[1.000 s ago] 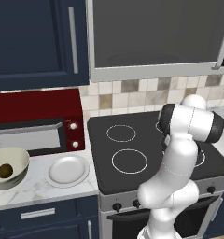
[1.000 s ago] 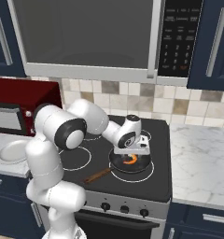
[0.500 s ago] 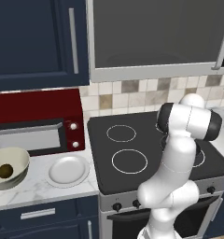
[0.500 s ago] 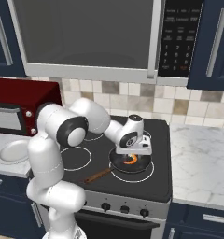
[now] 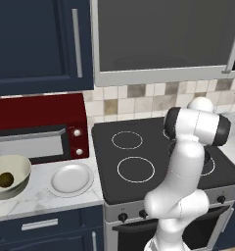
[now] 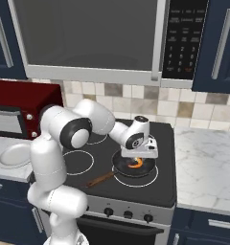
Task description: Place the shrimp on the plate and place the avocado on the same plate.
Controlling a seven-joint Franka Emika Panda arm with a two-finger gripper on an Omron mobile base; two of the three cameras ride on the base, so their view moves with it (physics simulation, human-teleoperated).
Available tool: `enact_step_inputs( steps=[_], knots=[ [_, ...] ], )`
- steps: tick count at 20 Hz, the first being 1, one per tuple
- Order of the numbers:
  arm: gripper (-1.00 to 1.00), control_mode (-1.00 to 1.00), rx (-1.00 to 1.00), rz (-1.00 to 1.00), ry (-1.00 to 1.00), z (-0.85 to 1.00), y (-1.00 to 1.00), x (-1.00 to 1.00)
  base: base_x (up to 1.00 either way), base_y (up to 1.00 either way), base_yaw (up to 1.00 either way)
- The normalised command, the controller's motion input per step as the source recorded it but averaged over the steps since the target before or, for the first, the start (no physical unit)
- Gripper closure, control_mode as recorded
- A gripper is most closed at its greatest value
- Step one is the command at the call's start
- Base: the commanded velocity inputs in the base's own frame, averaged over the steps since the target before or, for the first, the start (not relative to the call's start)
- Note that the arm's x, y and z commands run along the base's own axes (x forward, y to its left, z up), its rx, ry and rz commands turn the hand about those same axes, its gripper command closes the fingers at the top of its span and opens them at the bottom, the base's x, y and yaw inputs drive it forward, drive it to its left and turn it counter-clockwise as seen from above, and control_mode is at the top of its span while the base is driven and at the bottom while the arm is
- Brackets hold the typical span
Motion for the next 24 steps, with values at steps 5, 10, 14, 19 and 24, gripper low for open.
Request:
enact_step_inputs(
  steps=[5, 10, 14, 19, 24],
  knots=[
    [1.0, -1.0, 0.0, 0.0, 0.05, -0.42, 0.11, 0.0, 0.0, 0.0, 0.0],
    [1.0, -1.0, 0.0, 0.0, 0.01, -0.06, 0.03, 0.0, 0.0, 0.0, 0.0],
    [1.0, -1.0, 0.0, 0.0, 0.0, 0.17, 0.02, -0.04, 0.0, 0.0, 0.0],
    [1.0, -1.0, 0.0, -0.03, 0.0, 0.42, 0.13, -0.3, 0.0, 0.0, 0.0],
    [1.0, -1.0, 0.0, -0.02, 0.0, 0.52, 0.21, -0.61, 0.0, 0.0, 0.0]
  ],
)
